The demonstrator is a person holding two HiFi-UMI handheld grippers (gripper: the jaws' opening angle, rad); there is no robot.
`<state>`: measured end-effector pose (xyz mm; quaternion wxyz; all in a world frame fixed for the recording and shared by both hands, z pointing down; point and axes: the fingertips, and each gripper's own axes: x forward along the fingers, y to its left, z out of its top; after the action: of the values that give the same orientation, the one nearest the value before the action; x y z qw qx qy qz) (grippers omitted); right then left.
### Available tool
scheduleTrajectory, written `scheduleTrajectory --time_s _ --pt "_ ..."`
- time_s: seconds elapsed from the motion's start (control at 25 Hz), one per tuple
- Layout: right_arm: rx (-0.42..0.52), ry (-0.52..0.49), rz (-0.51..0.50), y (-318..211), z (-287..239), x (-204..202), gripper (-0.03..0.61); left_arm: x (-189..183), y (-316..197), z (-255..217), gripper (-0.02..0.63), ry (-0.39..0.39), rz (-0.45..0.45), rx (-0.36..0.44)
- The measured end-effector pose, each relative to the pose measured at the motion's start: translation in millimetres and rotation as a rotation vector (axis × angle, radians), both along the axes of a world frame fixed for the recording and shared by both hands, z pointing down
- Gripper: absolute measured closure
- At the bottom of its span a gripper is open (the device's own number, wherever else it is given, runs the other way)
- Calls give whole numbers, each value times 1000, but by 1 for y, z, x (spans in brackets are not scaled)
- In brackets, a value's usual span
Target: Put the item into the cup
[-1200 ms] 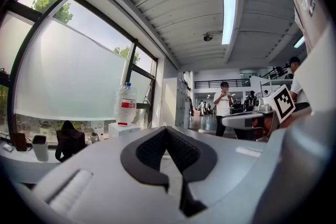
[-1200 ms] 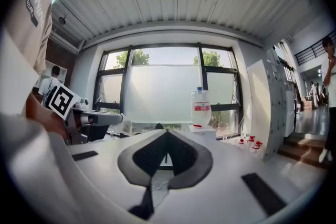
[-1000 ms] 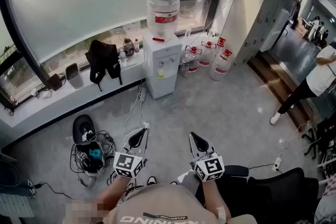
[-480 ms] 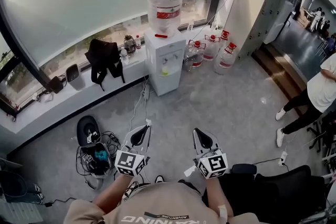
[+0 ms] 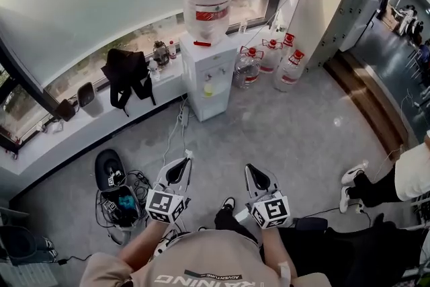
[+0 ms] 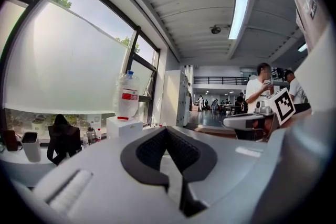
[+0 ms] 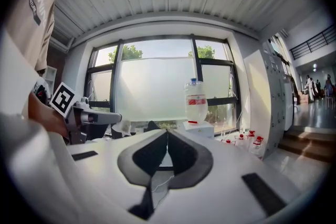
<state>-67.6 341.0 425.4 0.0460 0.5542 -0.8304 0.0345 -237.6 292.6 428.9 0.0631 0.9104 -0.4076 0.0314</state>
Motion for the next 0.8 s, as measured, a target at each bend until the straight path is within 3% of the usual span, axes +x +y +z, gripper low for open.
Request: scheduleTrajectory --time_s 0.48,0.68,0.8 --pt "14 -15 -111 -119 -7 74 568 73 -97 -6 606 -21 -84 -10" --pt "-9 -100 -158 -153 3 91 568 98 -129 -2 604 -33 -106 -19" --pt "-13 -91 -169 -172 6 102 568 113 -145 -2 604 -32 -109 -20"
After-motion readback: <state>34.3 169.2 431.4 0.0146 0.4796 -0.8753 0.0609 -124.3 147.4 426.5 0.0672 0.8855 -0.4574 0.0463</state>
